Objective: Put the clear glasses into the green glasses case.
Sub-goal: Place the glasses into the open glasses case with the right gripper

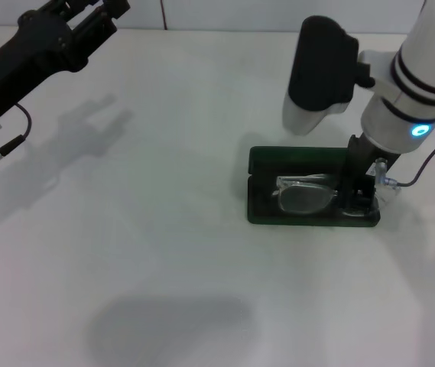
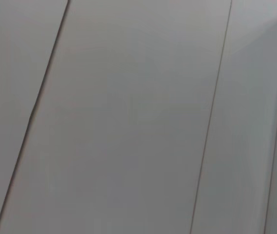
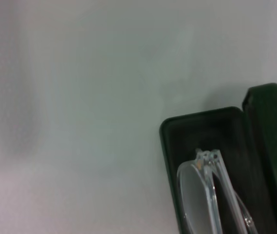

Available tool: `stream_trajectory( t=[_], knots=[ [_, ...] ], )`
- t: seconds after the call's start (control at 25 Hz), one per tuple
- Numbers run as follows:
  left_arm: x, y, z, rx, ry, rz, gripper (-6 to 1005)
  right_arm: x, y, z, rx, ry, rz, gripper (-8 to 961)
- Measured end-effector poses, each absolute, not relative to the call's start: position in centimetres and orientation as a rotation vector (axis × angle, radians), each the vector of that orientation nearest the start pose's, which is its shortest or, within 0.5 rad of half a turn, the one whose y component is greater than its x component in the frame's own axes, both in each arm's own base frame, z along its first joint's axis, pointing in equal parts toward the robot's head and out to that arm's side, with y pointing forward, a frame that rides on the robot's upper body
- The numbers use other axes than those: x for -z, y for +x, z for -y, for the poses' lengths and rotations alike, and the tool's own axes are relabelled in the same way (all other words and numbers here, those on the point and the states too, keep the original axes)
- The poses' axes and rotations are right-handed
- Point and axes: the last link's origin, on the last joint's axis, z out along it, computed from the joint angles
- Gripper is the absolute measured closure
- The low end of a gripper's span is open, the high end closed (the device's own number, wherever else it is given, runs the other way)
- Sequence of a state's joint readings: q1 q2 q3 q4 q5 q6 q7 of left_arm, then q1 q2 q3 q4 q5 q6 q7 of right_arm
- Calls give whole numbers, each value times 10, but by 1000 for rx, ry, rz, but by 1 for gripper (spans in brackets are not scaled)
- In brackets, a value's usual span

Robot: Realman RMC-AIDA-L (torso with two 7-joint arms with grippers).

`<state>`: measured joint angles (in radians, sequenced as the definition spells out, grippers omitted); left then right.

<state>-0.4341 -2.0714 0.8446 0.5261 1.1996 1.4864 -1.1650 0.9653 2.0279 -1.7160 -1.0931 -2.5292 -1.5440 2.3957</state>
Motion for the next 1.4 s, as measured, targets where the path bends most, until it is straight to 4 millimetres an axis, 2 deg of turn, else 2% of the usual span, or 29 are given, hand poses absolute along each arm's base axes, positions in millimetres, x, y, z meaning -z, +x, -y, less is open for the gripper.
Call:
stream_trajectory(
  t=[1.4],
  knots=[
    [-36,-249,-346,1264,-2147,521,328,72,99,-372,944,-2814,-139,762]
  ],
)
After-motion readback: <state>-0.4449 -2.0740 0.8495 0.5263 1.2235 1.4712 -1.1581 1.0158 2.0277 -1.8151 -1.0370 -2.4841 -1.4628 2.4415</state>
